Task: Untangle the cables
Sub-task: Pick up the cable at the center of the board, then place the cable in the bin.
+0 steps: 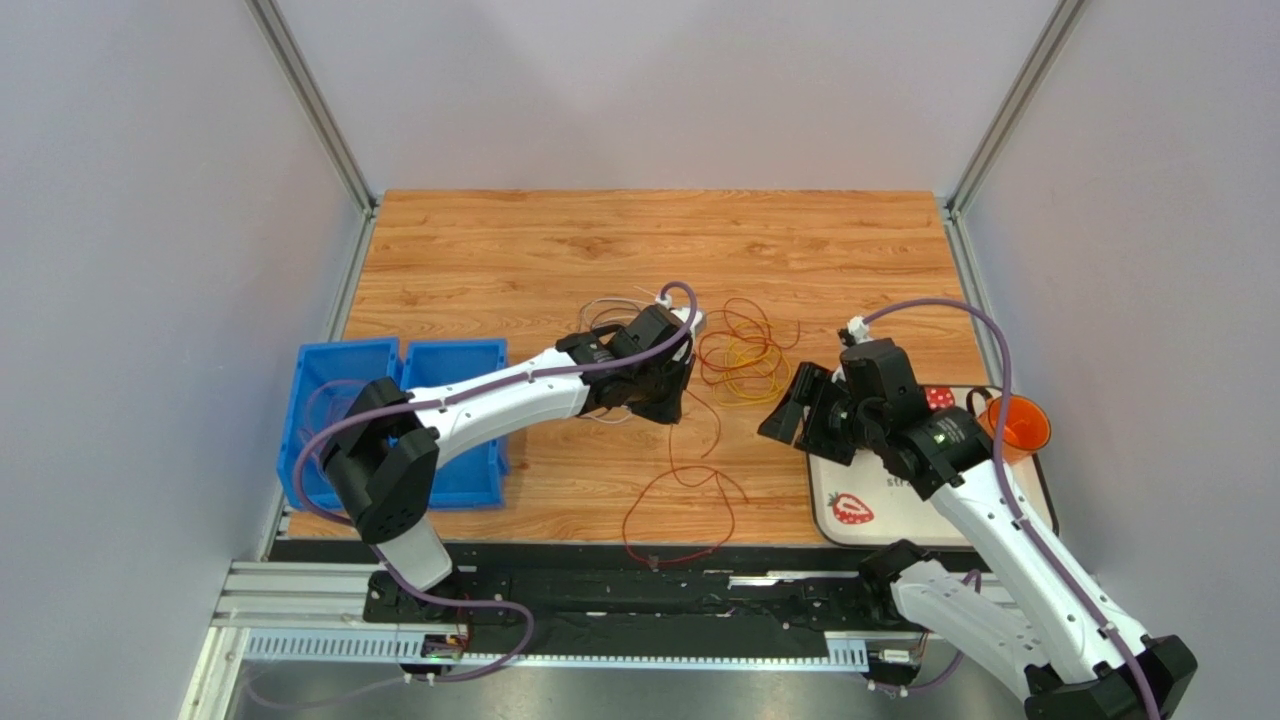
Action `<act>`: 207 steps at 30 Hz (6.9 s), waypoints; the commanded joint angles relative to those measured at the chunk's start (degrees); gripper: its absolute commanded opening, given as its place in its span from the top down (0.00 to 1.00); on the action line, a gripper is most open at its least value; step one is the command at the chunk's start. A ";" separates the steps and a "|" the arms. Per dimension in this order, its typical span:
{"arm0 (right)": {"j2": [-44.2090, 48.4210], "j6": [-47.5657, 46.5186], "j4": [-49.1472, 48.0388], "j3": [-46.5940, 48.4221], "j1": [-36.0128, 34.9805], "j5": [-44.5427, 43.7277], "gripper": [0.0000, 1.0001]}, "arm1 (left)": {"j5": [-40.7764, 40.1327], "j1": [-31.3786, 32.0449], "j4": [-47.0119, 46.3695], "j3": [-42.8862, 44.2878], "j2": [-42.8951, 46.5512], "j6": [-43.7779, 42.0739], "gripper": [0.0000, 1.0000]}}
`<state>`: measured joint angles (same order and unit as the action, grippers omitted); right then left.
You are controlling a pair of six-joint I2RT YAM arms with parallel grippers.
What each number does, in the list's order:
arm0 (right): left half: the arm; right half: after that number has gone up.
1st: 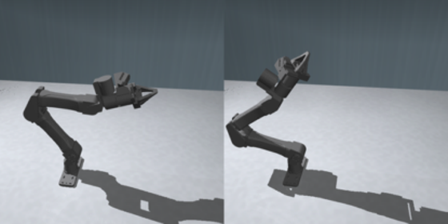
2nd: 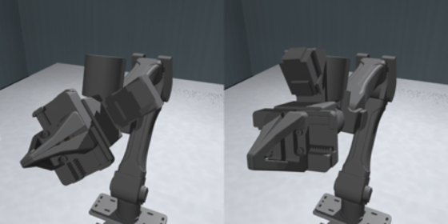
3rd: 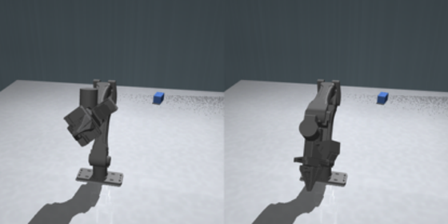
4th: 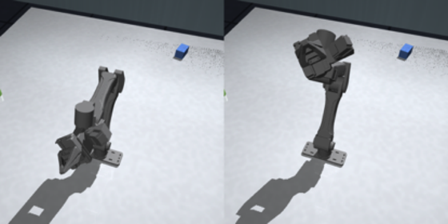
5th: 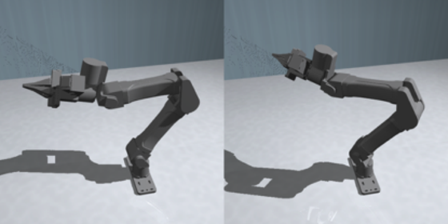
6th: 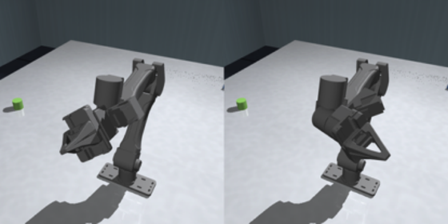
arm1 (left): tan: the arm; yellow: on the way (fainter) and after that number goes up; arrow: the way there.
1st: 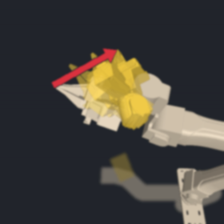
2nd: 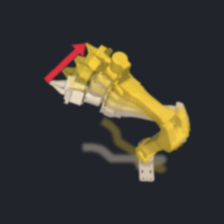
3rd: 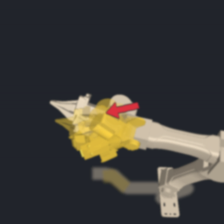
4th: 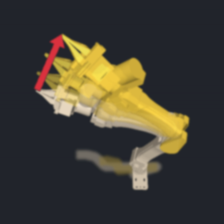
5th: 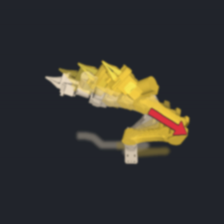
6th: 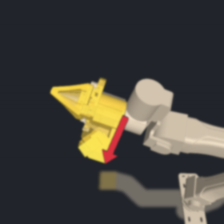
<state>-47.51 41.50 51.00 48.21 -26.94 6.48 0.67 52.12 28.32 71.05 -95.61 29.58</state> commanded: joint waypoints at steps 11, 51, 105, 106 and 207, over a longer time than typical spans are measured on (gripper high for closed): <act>-3.90 4.12 -4.42 -5.14 -9.08 -0.31 0.36 | -6.19 1.58 7.19 -1.87 0.43 10.75 1.00; -33.17 11.41 -21.12 2.16 -22.98 -3.84 0.50 | -10.86 3.34 6.58 -5.74 -5.46 16.03 1.00; 5.84 11.86 1.81 -3.91 -20.35 -20.19 0.48 | -17.10 21.88 4.29 -2.15 -1.06 5.48 0.16; 6.11 11.85 1.99 -4.00 -20.26 -20.28 0.48 | -16.84 22.15 3.42 -2.05 -2.37 5.40 0.16; -0.48 7.55 -3.45 -2.59 -19.73 -18.35 0.50 | -35.82 -19.95 37.34 69.57 22.05 -14.55 1.00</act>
<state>-47.72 49.47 50.09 44.01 -46.94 -12.49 -31.42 32.58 68.34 136.51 -75.66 18.79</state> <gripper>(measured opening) 0.501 0.014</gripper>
